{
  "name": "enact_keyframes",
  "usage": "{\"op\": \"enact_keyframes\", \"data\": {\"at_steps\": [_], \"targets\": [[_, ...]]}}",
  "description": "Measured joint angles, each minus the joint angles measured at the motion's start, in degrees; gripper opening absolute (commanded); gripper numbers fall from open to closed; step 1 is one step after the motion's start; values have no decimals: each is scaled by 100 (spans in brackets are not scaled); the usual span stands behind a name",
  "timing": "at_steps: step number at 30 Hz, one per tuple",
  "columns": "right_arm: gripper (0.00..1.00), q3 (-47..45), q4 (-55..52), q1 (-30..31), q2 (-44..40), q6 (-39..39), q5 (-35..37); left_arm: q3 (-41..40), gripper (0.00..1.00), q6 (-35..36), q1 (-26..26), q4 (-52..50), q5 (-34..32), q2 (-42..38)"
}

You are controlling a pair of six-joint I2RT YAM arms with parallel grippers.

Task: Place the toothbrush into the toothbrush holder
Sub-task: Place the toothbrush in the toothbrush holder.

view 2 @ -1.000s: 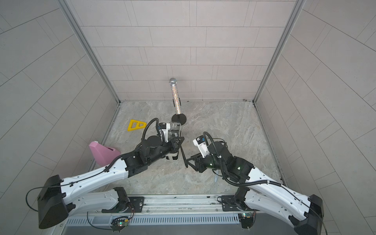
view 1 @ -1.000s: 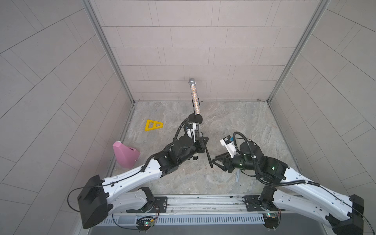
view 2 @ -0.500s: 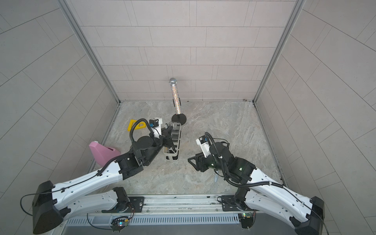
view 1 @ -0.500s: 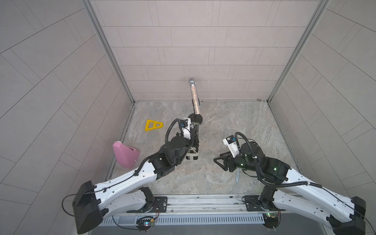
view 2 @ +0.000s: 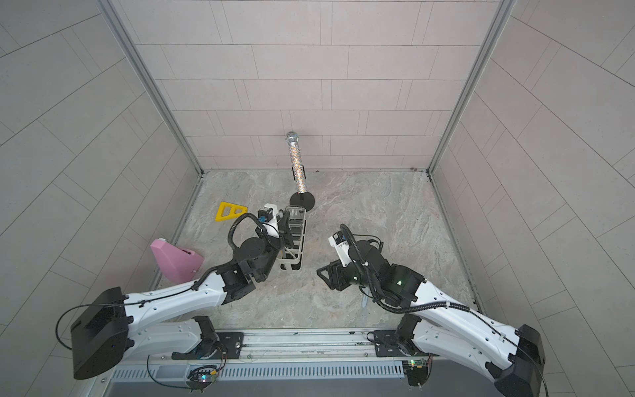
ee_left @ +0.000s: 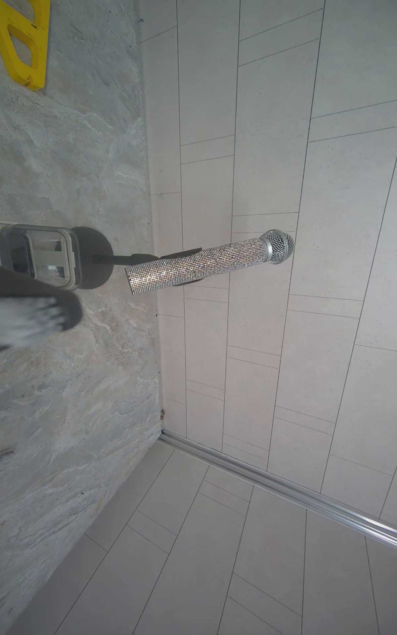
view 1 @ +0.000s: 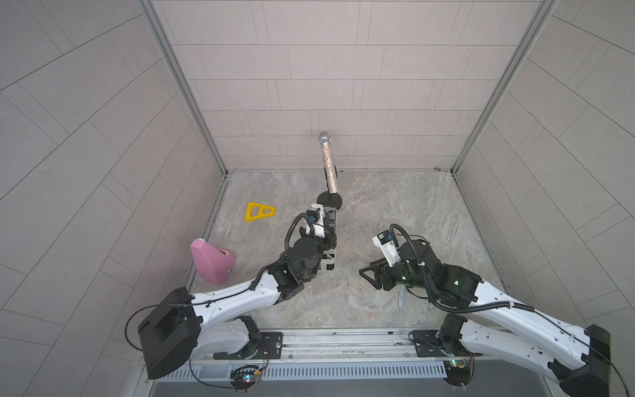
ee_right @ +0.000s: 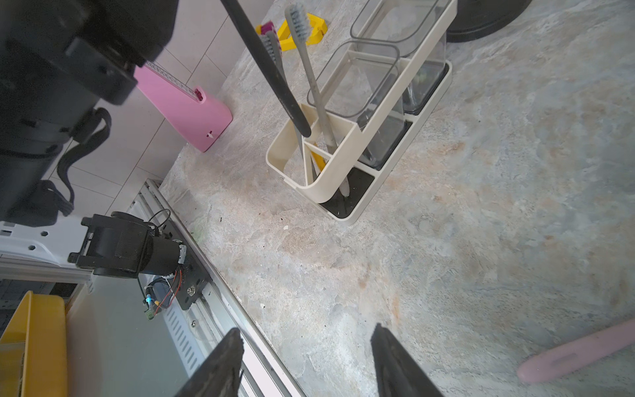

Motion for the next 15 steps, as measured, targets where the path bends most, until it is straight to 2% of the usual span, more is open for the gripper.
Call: {"op": "enact_keyframes", "data": {"at_steps": [15], "targets": [[62, -11, 2, -2, 0, -22, 42, 55, 0, 420, 87, 1075, -210, 1211]]}}
